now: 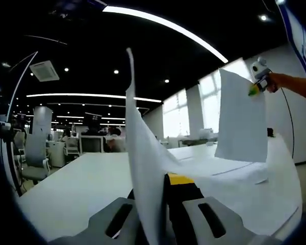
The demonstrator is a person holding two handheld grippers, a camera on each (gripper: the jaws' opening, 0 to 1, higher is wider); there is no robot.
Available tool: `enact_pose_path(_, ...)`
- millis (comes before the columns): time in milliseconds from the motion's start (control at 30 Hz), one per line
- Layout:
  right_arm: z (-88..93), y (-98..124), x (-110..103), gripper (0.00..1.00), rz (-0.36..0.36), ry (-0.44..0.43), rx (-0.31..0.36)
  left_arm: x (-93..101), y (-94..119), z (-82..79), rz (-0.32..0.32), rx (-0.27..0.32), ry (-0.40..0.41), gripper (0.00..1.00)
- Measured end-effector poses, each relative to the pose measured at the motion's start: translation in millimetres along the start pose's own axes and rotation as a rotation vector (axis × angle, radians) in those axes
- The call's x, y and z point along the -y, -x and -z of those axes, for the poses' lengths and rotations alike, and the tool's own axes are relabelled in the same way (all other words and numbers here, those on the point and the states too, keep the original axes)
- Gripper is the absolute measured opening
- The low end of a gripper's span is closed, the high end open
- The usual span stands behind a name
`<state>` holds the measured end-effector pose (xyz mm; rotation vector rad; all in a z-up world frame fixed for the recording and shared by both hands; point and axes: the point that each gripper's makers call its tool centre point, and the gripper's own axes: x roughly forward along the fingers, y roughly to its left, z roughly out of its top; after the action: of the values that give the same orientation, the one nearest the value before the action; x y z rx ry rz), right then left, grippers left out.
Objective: Organize the stack of printing papers by aligning and flattening the scattered papers on the table
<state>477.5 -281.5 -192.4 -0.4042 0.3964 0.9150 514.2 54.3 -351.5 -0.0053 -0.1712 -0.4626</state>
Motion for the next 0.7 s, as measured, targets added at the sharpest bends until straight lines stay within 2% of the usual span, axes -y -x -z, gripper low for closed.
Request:
enact_pose_path(267,-6.2,-3,-13,0.00,-0.058,-0.019,-0.003,0.3,1,-0.2,0.000,0.002,0.002,0.06)
enact_pose_path(700,9.0,-30,-34,0.00,-0.152,0.009,-0.104,0.2,1,-0.6,-0.001,0.005,0.004,0.06)
